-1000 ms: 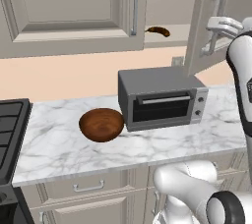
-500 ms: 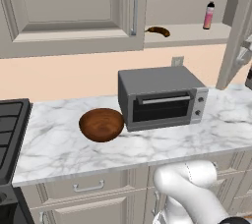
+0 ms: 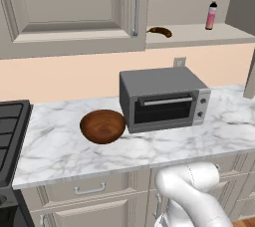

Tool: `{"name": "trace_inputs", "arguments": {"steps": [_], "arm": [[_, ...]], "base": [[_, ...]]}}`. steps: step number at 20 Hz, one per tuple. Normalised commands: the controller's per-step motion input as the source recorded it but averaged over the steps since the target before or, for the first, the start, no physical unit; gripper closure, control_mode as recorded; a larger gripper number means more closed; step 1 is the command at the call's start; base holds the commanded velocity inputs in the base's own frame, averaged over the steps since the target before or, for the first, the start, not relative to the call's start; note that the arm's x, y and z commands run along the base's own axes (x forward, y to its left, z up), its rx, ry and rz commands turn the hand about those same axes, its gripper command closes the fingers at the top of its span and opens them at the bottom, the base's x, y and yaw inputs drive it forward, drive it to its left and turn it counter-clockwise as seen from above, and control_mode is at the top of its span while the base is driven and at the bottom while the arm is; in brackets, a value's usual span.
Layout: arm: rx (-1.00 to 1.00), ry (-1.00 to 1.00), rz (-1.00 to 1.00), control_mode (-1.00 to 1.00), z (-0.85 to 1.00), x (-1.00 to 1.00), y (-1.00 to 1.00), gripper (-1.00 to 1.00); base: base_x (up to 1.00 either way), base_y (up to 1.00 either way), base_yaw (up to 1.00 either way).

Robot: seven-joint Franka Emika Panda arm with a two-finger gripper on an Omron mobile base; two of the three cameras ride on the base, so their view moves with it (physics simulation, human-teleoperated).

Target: Open the cabinet. Pick the banana and banana from the cabinet and place them into the bowl. Then close the cabinet.

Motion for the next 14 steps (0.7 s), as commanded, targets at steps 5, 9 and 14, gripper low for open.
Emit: {"name": "trace_inputs", "arguments": {"steps": [5,9,14], "arm": [[-0.10,-0.09,0.22,-1.00,-0.87,-0.30,0.06,-1.00],[-0.22,-0.09,0.00,-1.00,-0.66,-0.48,0.81,-1.00],[-0.26,-0.25,-0.13,-1.00,-0.05,-0.26,1.00,-1.00]], "base": [[0.00,0.00,0.00],[0.00,0.00,0.00],[0.00,0.00,0.00]]}}
